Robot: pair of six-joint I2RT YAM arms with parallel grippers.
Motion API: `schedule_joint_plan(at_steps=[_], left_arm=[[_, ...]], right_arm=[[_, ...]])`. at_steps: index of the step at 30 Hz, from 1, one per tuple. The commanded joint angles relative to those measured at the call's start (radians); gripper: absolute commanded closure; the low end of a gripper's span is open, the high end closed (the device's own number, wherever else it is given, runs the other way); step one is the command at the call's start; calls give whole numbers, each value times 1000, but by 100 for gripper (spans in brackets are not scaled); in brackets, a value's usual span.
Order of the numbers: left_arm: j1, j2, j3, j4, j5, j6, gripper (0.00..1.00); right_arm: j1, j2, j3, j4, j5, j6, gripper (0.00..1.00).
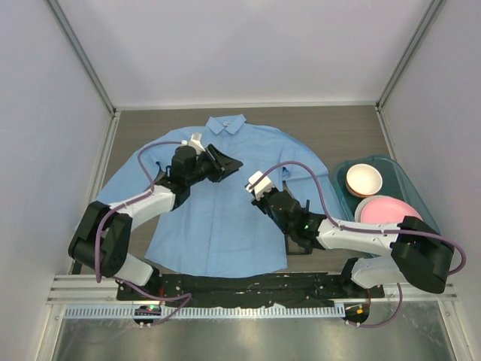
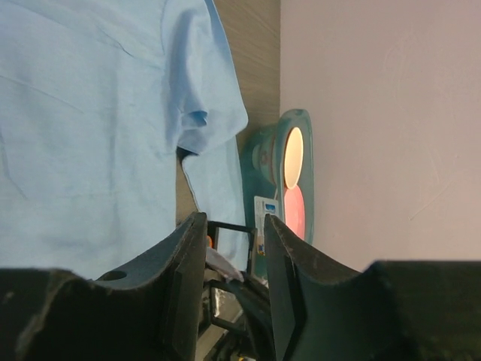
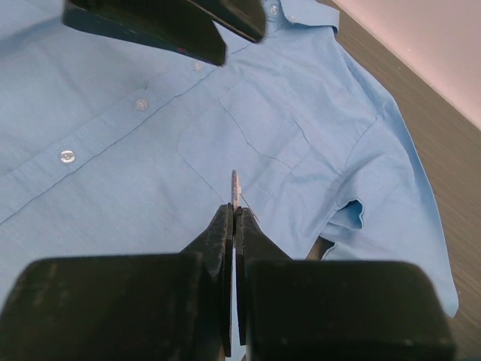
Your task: Remove the brooch from the garment
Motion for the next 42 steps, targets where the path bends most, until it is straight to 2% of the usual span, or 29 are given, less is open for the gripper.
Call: schedule_joint_plan(at_steps=[1, 4, 11, 24, 34, 42], left_arm=[[-80, 27, 72, -7, -35, -19, 58], [-114, 44, 95, -22, -53, 2, 56], [-180, 43, 165, -188, -183, 102, 54], [-232, 80, 191, -197, -223, 79, 55], [-235, 101, 181, -150, -197, 48, 67], [-235, 109, 155, -87, -176, 1, 69]], right_arm=[[18, -6, -33, 167, 15, -78, 99], [20, -5, -36, 192, 27, -97, 99], [20, 14, -27, 232, 98, -158, 99], [20, 52, -36, 318, 130, -203, 99], [20, 73, -40, 338, 119, -201, 99], [24, 96, -31, 370, 118, -220, 99]])
